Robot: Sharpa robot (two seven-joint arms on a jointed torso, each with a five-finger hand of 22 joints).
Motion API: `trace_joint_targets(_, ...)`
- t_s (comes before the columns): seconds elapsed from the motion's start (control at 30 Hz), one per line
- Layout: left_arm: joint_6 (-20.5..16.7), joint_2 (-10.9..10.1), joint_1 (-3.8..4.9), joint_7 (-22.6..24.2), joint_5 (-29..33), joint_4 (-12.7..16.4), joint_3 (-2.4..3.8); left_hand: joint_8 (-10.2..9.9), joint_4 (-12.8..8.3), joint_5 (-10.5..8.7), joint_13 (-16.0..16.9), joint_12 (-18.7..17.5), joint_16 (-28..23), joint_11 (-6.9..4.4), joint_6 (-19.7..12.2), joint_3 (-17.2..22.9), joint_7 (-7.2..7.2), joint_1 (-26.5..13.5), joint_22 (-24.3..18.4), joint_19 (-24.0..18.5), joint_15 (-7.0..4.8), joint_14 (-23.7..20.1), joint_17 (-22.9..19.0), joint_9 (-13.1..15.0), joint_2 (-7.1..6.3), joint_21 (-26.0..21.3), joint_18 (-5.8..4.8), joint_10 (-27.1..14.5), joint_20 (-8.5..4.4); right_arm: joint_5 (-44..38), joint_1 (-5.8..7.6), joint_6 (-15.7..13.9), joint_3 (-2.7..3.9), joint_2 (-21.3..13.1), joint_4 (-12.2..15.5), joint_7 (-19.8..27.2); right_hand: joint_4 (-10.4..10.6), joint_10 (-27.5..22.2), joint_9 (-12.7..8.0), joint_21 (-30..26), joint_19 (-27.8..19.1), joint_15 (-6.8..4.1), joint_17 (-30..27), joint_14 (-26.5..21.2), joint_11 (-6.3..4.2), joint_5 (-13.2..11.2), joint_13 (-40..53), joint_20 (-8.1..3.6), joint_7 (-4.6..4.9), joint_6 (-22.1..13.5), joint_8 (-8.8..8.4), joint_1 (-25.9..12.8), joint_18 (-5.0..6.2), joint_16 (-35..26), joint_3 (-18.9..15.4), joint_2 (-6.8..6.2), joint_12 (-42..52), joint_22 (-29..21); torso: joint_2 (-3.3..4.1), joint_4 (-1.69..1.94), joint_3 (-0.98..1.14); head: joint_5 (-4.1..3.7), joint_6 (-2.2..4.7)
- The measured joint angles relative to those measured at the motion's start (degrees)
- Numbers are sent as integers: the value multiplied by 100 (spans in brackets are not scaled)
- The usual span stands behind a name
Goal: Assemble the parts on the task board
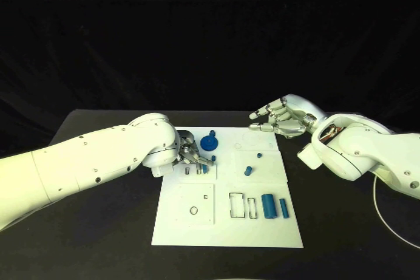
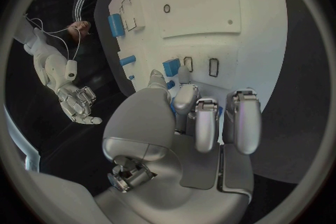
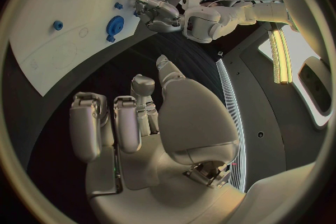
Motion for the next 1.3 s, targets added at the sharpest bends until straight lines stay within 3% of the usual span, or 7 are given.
trace_joint_targets(0.13, 50, 16, 0, -4, -23, -28, -1, 9, 0, 29, 9, 0, 0, 0, -20, 0, -20, 36, 0, 0, -20, 20, 0, 47, 36, 0, -13, 0, 0, 0, 0, 14, 0, 2, -1, -5, 0, 0, 0, 0, 0, 0, 0, 0, 0, 0, 0, 0, 0, 0, 0, 0, 0, 0, 0, 0, 0, 0, -3, 1, 0, 3, -5)
trace_joint_targets(0.2, 71, 24, 0, -6, -31, -36, -1, 46, -16, 44, 9, 0, 0, 0, -41, -16, 0, 52, 0, 0, -20, 20, 0, 84, 52, 22, -89, 0, 0, 0, 0, 20, 0, 3, -2, -8, 0, 0, 0, 0, 0, 0, 0, 0, 0, 0, 0, 0, 0, 0, 0, 0, 0, 0, 0, 0, 0, 0, -3, 1, -1, 4, -12)
trace_joint_targets(0.5, 158, 69, 1, -9, -50, -61, -1, 102, -57, 111, 22, 0, 0, 0, -102, 25, -18, 250, -1, 12, -32, 7, -1, 211, 97, 27, -89, 0, -12, 0, 0, 46, 0, 9, -9, -17, 0, 0, -1, 0, 0, 0, -1, 0, 0, 0, 0, 0, 0, 0, 0, 0, 0, 0, 0, 0, 0, -1, -4, 4, -2, 6, -35)
trace_joint_targets(0.93, 155, 107, 20, -2, -21, -85, 15, 130, -462, 157, 43, -5, 0, -20, -236, 612, -69, 1014, -2, -1, -73, 8, -1, 391, 376, 27, -88, 19, -42, 0, -1, 88, -2, 49, -49, -31, 16, 0, 4, -23, 0, 0, -2, 0, 0, 22, -8, 0, 2, 41, 0, 0, 0, -22, -16, 0, 0, -2, -7, 5, -1, 15, -57)
trace_joint_targets(1.07, 148, 110, 34, 3, 10, -92, 23, 28, -624, 201, 20, -72, 0, -43, -327, 944, -78, 1285, -2, 4, -81, 0, -2, 386, 420, 27, -88, -5, -79, 0, -2, 102, -2, 54, -56, -33, 16, 0, 4, -23, 0, 0, -2, 0, 0, 22, -8, 0, 2, 41, 0, 0, 0, -22, -16, 0, 0, -2, -7, 5, 0, 16, -68)
trace_joint_targets(1.2, 150, 104, 33, 6, 55, -86, 23, -83, -429, 398, -75, -190, 0, -49, -430, 1157, -39, 1551, -2, 0, -81, -1, 3, 387, 304, 27, -87, -54, -83, 0, -3, 120, -3, 59, -61, -36, 0, 0, 3, -23, 0, 0, -2, 0, 0, 22, -8, 0, 2, 41, 0, 0, 0, -22, -32, 0, 0, -2, -5, 4, 2, 15, -79)
trace_joint_targets(1.3, 151, 73, 30, 6, 87, -62, 19, -110, -230, 415, -127, -254, 0, -41, -442, 1356, -31, 1654, -2, 0, -80, -2, 3, 390, 203, 26, -87, -62, -83, 0, -3, 134, -4, 65, -65, -37, 0, 0, 3, -23, 0, 0, -2, 0, 0, 22, -7, 0, 2, 41, 0, 0, 0, -22, -32, 0, 0, -3, -4, 2, 2, 14, -90)
